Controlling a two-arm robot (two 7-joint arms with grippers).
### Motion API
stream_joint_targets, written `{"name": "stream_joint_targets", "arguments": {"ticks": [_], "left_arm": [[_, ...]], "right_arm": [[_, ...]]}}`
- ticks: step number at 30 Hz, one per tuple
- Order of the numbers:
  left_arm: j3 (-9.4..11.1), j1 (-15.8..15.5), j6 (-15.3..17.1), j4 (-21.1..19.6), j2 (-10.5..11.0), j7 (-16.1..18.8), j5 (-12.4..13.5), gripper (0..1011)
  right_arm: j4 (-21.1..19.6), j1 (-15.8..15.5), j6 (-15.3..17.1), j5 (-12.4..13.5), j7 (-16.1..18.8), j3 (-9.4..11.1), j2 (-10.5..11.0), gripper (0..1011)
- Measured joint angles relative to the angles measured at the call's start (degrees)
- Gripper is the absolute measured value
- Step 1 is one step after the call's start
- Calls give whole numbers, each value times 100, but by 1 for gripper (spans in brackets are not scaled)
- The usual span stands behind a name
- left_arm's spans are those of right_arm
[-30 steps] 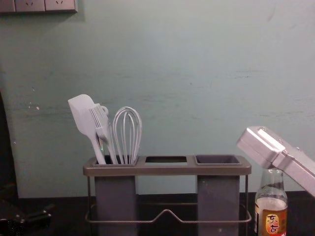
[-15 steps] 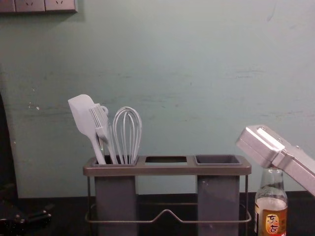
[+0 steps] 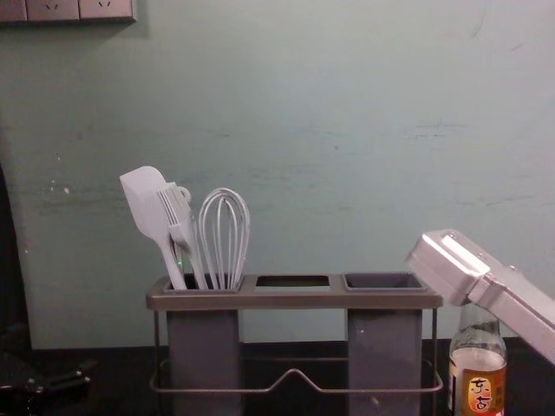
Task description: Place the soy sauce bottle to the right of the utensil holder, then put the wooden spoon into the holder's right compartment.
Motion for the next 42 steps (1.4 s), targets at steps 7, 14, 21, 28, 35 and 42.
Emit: {"name": "stream_joint_targets", "arguments": {"ticks": [7,14,21,28,35,42], "left_arm": [[0,0,0,0,0,0,0,1005],[0,0,0,0,0,0,0,1005],[0,0,0,0,0,0,0,1005],[0,0,0,0,0,0,0,1005],[0,0,0,0,0,0,0,1005],[0,0,0,0,0,0,0,1005]], "right_arm": [[81,32,16,-130,52,-22,-60,1000],[117,56,37,-262,92,-38,-104,1000],[124,62,-7,-340,113,-61,-108,1000],[124,62,-1,-321,109,-57,-106,1000],[123,59,6,-309,106,-53,-103,997],[121,57,9,-305,104,-50,-102,866]]}}
